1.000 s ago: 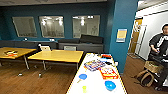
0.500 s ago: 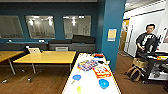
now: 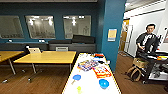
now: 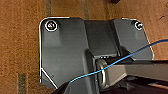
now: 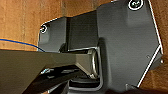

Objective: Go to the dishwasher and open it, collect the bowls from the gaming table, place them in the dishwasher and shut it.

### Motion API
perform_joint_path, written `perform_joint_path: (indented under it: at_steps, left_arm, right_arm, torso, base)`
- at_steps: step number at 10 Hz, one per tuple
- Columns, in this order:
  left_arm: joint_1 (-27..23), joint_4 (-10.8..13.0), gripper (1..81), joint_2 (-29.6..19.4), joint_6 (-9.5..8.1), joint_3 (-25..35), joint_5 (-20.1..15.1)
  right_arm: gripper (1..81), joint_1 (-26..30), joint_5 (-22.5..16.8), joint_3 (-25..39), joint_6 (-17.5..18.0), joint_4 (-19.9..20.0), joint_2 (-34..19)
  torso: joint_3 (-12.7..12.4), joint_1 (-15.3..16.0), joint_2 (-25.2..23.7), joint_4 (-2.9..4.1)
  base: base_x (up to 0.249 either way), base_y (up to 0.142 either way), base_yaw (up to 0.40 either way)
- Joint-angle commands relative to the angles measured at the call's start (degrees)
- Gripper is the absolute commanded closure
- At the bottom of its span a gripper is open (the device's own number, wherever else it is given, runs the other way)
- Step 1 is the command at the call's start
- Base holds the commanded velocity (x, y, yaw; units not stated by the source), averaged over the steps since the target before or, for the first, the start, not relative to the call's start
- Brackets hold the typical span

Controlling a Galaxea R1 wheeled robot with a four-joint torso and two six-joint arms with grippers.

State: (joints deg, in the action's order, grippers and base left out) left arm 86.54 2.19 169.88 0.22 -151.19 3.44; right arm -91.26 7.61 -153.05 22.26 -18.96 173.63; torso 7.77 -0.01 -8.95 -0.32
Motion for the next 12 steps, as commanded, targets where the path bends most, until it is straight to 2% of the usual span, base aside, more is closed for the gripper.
perform_joint_path:
  at_steps: [1, 9, 11, 12]
  left_arm:
    - [-3.2, 0.2, 1.0, -0.1, 0.4, 0.2, -2.7]
    - [-3.1, 0.2, 1.0, -0.1, 0.4, 0.2, -2.6]
    - [-3.1, 0.3, 1.0, -0.4, 0.48, 0.5, -2.6]
    - [-3.1, 0.3, 1.0, -0.5, 0.48, 0.6, -2.6]
  right_arm:
    - [1.0, 2.8, -2.2, 0.5, -0.1, -0.3, 0.1]
    - [1.0, 2.5, -2.2, 0.7, 0.1, 0.1, -0.1]
    - [1.0, 2.4, -2.1, 2.8, 0.1, 0.3, -1.2]
    - [1.0, 2.3, -0.8, 5.8, 0.3, 0.5, -3.1]
  torso:
    - [0.0, 0.0, 0.0, 0.0]
    - [0.0, 0.0, 0.0, 0.0]
    - [0.0, 0.1, 0.0, 0.0]
    - [0.0, 0.1, 0.0, 0.0]
  base:
    - [0.0, 0.0, 0.0]
    - [0.111, -0.009, 0.0]
    - [0.0, 0.0, 0.0]
    - [0.0, 0.0, 0.0]
